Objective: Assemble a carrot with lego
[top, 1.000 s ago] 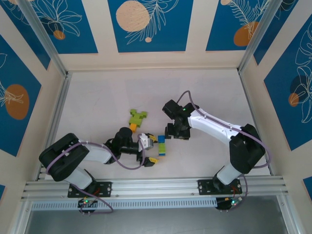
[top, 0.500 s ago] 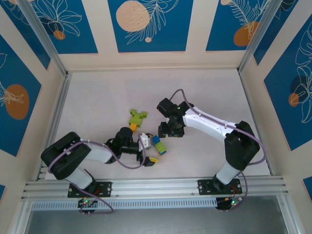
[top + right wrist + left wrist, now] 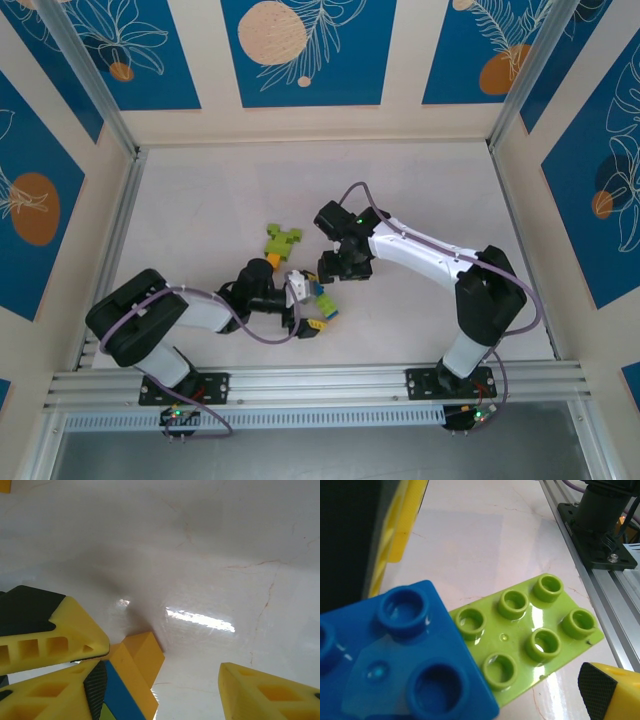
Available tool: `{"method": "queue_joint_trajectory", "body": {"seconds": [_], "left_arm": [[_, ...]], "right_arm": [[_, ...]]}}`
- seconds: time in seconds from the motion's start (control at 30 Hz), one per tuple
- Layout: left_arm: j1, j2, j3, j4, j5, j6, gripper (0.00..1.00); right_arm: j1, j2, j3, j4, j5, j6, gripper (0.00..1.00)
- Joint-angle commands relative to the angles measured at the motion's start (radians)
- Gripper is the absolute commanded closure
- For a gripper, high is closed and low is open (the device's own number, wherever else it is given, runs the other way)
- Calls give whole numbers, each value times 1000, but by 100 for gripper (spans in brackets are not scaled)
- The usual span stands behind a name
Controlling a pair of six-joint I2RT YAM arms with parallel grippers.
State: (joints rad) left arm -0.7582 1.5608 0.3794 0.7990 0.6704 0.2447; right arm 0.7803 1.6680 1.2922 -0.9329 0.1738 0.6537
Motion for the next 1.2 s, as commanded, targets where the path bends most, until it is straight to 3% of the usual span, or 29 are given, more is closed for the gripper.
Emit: {"method": "queue_joint_trajectory", "body": {"seconds": [0.0,0.5,0.9,1.17], "left_arm": [[11,21,28,10,-6,1,1],[39,153,102,106,35,-19,1],[39,126,92,131,105,-29,1],[39,60,49,121,147,-21,25]], "right_arm": [[-13,-41,-4,-29,33,8,38],[-106,-184,-17,-66,119,-5,35],[-217,-259,-122,-86,125,-5,36],[-397,-250,-218,-17,93,-73,37]]}}
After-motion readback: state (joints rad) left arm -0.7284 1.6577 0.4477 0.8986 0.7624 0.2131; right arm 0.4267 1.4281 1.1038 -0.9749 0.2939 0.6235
